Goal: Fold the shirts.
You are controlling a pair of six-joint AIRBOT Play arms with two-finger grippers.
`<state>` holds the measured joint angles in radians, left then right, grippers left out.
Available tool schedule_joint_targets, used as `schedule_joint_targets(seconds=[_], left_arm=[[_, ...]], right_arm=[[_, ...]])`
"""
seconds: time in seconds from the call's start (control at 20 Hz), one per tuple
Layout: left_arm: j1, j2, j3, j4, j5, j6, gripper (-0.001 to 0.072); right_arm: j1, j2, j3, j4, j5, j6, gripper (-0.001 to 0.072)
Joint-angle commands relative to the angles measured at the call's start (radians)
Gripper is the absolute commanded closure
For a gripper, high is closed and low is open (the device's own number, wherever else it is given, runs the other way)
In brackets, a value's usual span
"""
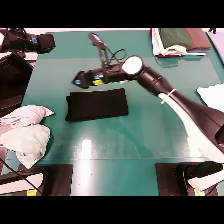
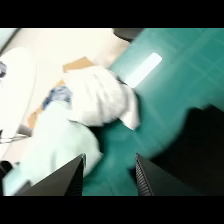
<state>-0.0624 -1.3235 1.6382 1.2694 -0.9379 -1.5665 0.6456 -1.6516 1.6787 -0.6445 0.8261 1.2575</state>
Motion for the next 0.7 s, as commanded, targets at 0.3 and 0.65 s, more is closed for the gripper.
schedule_joint_targets(seconds=[0.3, 0.65], left_arm=[[-0.085, 0.004, -0.002, 0.004, -0.023, 0.042, 0.0685], [-0.108, 0.004, -0.002, -0.006, -0.022, 0.056, 0.0685]], right_arm=[[-0.480, 0.154, -0.552, -0.153, 0.180, 0.122, 0.0161], [-0.415, -0.088, -0.511, 0.122, 0.186, 0.057, 0.0163]])
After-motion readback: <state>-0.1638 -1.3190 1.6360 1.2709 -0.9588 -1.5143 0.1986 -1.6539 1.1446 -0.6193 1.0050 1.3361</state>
